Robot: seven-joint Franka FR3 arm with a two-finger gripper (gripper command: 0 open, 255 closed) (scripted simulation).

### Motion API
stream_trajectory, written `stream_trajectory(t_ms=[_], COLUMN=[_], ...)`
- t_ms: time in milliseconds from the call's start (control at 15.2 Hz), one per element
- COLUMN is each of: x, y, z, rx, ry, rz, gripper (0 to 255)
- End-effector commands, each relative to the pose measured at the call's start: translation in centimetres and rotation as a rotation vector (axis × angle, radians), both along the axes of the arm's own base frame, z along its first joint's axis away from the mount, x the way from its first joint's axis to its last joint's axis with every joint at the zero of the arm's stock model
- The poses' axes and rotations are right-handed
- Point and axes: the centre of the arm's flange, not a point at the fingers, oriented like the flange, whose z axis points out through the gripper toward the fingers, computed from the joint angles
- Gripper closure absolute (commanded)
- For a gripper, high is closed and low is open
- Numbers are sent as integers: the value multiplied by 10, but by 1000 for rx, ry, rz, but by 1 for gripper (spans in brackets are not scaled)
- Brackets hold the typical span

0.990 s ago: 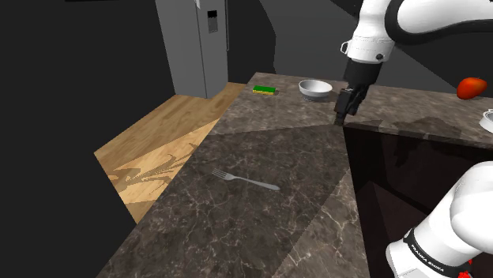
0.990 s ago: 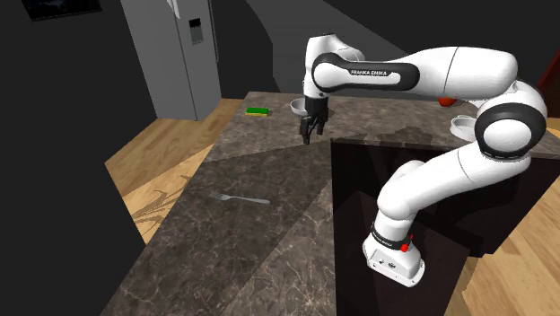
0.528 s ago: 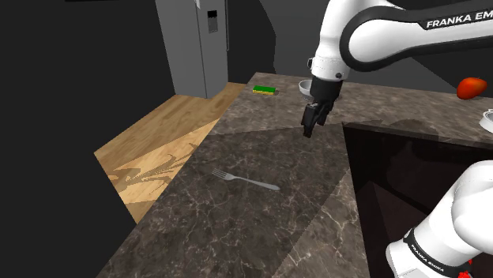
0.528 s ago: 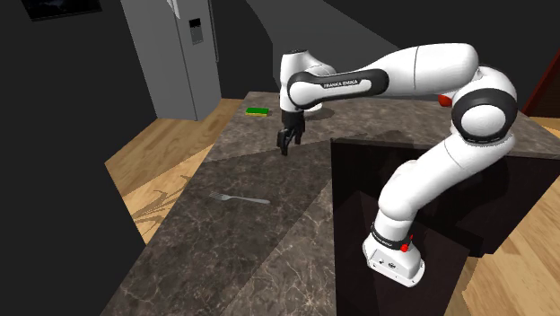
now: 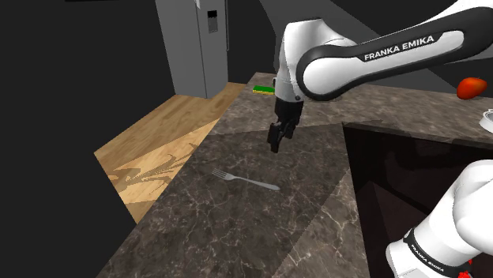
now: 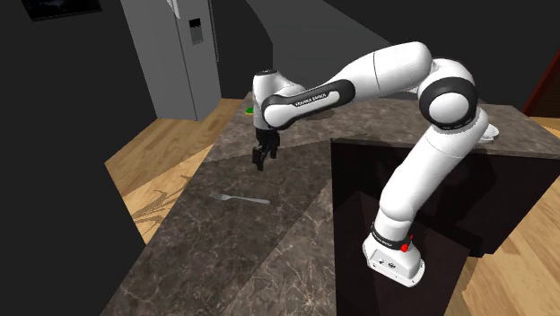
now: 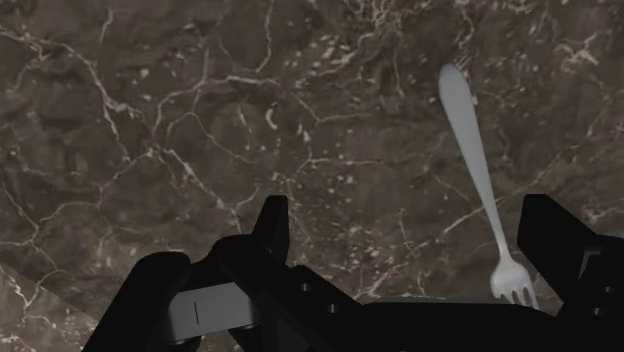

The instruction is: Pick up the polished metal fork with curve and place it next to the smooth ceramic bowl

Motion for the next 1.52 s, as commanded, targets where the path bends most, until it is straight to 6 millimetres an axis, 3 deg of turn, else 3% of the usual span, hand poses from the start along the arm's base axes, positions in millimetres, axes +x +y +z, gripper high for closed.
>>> stream_trajectory(t_ms=[0,792,1254,1452], x=[11,77,78,78], y=[20,139,141,141], z=[-13,-89,-126,-129], rx=[1,-2,-2,-2], ry=[-6,-35,-35,-35], rz=[19,127,127,127], gripper=[0,0,0,0])
